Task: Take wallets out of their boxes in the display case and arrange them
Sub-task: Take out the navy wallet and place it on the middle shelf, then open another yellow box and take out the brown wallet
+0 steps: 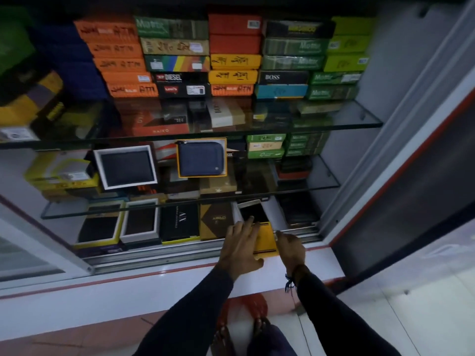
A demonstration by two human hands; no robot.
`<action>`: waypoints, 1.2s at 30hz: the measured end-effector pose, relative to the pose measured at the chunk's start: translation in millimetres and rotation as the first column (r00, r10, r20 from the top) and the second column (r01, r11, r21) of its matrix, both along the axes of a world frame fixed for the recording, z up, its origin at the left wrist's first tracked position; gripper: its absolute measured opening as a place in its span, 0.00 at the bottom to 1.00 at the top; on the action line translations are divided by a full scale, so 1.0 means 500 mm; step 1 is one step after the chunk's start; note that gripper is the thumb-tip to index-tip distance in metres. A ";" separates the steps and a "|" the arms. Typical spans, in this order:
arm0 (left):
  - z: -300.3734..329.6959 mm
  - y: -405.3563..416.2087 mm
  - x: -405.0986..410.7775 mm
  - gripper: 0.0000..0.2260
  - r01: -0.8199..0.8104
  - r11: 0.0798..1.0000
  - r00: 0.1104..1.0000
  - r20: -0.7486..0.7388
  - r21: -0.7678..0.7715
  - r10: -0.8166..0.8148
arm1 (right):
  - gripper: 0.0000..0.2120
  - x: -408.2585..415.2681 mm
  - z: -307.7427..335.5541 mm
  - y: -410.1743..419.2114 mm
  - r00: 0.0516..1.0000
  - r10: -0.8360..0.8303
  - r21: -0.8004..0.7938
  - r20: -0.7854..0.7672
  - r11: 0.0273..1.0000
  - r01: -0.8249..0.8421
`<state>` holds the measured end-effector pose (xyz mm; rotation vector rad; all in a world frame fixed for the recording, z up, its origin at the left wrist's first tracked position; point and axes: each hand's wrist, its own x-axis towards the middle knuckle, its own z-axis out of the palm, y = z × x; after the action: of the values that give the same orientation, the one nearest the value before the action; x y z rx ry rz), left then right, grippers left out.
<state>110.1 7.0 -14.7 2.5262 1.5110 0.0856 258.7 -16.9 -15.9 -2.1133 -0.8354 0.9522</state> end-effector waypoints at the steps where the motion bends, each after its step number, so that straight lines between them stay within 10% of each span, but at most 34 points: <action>1: -0.006 0.012 0.013 0.49 -0.003 0.999 0.999 -0.040 -0.039 0.002 | 0.17 0.010 -0.004 -0.003 0.994 0.020 -0.034 -0.109 0.999 -0.024; 9: 0.009 0.065 0.033 0.53 0.031 0.991 1.000 -0.002 -0.128 -0.032 | 0.25 0.045 0.007 0.007 0.886 0.045 -0.137 -0.461 0.983 -0.121; 19: 0.058 0.047 -0.104 0.56 -0.022 0.962 0.938 0.328 -0.272 0.114 | 0.15 -0.024 0.056 0.016 0.905 0.167 0.158 -0.392 0.981 -0.112; 36: 0.059 0.048 -0.226 0.56 -0.028 0.849 0.850 0.435 -0.528 0.299 | 0.10 0.022 -0.031 0.034 0.954 0.180 0.028 -0.238 0.983 -0.179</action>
<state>-2.8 31.1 14.9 1.7659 1.3140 0.3078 269.8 0.2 -31.2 -1.8921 -0.9142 1.2697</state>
